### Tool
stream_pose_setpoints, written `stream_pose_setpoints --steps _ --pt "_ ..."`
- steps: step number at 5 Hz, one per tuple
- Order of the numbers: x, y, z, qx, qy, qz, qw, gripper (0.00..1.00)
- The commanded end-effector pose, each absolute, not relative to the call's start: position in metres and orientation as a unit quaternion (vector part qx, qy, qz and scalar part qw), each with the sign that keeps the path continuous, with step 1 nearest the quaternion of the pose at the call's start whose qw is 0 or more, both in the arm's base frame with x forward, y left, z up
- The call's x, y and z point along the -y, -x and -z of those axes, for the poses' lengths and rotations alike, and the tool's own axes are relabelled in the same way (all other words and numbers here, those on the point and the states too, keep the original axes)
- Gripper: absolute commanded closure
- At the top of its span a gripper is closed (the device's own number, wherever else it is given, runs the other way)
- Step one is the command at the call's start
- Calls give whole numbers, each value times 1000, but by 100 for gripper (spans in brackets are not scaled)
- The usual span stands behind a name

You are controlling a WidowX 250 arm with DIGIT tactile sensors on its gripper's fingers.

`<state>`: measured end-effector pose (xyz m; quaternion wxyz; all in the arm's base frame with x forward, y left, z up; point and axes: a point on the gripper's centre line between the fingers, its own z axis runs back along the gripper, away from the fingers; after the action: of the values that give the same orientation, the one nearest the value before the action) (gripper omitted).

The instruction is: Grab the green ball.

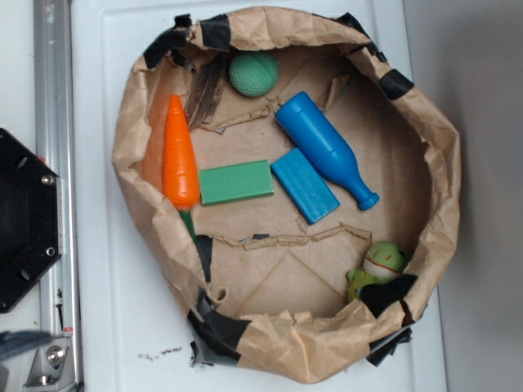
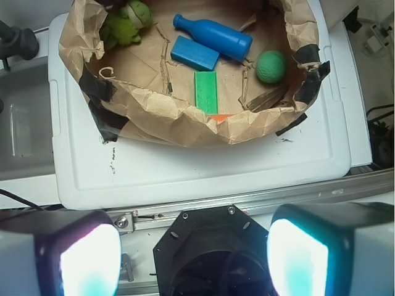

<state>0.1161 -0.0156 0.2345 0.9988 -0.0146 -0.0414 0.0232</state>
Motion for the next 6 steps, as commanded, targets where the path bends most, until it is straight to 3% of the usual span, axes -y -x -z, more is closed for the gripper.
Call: stream_pose_setpoints --steps 1,2,3,4,6 --pt "16 -116 -234 41 15 -23 999 0" --pt "-16 -166 -219 35 -77 107 991 0" --pt "-22 -215 -204 67 -100 228 966 0" --pt "-28 -252 -171 80 -103 334 933 0" --pt "-29 -260 -108 51 -73 432 897 0"
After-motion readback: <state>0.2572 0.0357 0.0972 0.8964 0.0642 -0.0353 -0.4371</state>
